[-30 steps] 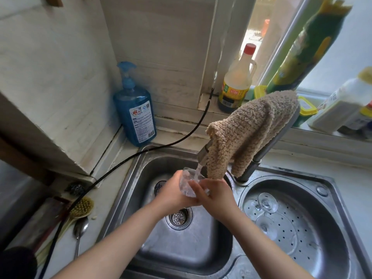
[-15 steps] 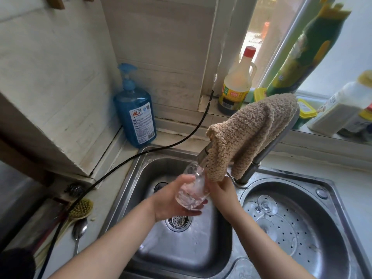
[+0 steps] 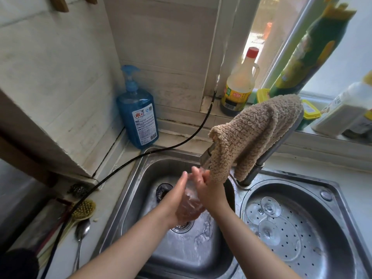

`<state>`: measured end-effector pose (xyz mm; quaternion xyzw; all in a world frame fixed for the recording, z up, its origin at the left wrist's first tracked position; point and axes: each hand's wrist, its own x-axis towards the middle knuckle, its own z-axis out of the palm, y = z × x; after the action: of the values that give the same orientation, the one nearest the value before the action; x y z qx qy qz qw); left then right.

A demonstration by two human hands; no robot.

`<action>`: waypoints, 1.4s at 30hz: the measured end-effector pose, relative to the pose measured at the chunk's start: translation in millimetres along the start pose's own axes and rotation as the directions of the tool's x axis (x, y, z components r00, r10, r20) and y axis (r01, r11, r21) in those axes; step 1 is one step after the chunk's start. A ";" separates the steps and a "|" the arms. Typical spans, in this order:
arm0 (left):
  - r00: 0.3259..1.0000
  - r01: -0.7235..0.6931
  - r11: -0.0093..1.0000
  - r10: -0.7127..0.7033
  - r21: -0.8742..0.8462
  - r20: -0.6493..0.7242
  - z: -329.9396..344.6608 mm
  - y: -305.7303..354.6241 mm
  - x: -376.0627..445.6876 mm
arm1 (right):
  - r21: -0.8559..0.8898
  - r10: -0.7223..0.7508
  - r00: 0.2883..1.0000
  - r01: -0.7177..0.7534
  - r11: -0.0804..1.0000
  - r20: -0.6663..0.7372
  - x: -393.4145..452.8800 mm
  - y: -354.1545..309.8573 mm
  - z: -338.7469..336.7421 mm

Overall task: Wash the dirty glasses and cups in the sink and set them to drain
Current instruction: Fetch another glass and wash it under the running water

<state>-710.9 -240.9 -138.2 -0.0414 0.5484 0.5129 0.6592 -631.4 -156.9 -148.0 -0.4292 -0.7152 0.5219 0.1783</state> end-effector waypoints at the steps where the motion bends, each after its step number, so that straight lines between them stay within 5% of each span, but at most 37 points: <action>1: 0.995 0.073 0.978 -0.057 -0.197 0.085 -0.8 1.9 -2.0 | 0.005 -0.055 0.998 0.055 0.998 0.005 -2.1 -2.2 -0.1; 3: 0.983 0.116 0.908 -0.046 -0.403 0.179 -8.5 0.6 0.8 | 0.121 -0.047 0.999 0.048 0.992 -0.010 -5.8 0.6 -0.3; 6: 0.977 0.160 0.898 -0.083 -0.410 0.198 -7.6 1.1 -2.2 | 0.158 -0.011 0.999 0.020 0.987 -0.053 -6.2 2.7 -0.9; 8: 0.996 0.077 0.976 -0.066 -0.204 0.062 -7.6 -2.8 0.6 | 0.036 0.001 0.997 0.002 0.999 -0.081 -2.0 -1.2 -1.2; 11: 0.984 -0.128 0.967 0.152 0.221 -0.091 -1.0 -6.0 1.2 | -0.445 -0.192 0.978 0.136 0.885 -0.083 2.3 0.9 4.3; 14: 0.904 -0.238 0.879 0.356 0.413 -0.236 6.6 -7.8 4.7 | -0.483 -0.268 0.958 0.190 0.855 -0.099 -0.4 -8.6 11.3; 16: 0.923 -0.212 0.922 0.298 0.324 -0.245 4.3 -2.4 4.2 | -0.349 -0.290 0.955 0.253 0.902 -0.058 -1.4 -9.3 10.0; 18: 0.994 -0.063 0.998 0.063 0.002 -0.093 -5.3 3.3 3.1 | -0.117 -0.197 0.980 0.195 0.974 -0.003 -2.6 -14.6 1.6; 20: 0.992 0.112 0.969 -0.098 -0.222 0.075 -8.4 7.6 -2.8 | 0.053 -0.071 0.997 0.071 0.996 0.013 -6.2 -13.1 -4.6; 24: 0.993 0.092 0.973 -0.072 -0.211 0.098 -4.8 3.8 -1.0 | 0.028 -0.108 0.994 0.107 0.994 0.010 -3.8 -3.4 -1.2; 25: 0.999 0.011 0.986 -0.005 -0.169 0.037 -5.3 3.3 2.1 | -0.019 -0.177 0.984 0.177 0.984 -0.020 -1.6 1.5 2.9; 27: 0.960 -0.226 0.951 0.255 0.210 -0.119 -9.1 -0.2 6.3 | -0.176 -0.301 0.945 0.277 0.945 -0.126 2.6 7.7 8.3; 30: 0.798 -0.466 0.679 0.600 0.567 -0.063 -12.9 -15.7 9.2 | -0.311 -0.323 0.941 0.279 0.909 -0.098 0.9 14.8 14.6; 34: 0.824 -0.487 0.617 0.559 0.619 0.091 -22.3 -26.4 11.7 | -0.441 -0.341 0.939 0.294 0.848 -0.029 0.6 12.2 13.1; 38: 0.901 -0.397 0.512 0.377 0.762 0.217 -30.4 -18.8 10.2 | -0.164 -0.068 0.998 0.070 0.984 0.015 1.0 4.6 -0.3; 40: 0.902 -0.401 0.535 0.374 0.743 0.218 -31.1 -15.0 15.7 | -0.081 -0.028 0.994 0.037 0.996 0.106 0.5 11.5 -3.5; 42: 0.880 -0.432 0.589 0.442 0.683 0.175 -29.9 -9.3 19.8 | -0.165 -0.170 0.979 0.187 0.968 0.114 -9.8 12.6 -3.9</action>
<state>-727.1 -251.3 -169.9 0.3454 0.6988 0.4095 0.4740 -617.7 -161.3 -155.9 -0.3507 -0.8020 0.4594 0.1508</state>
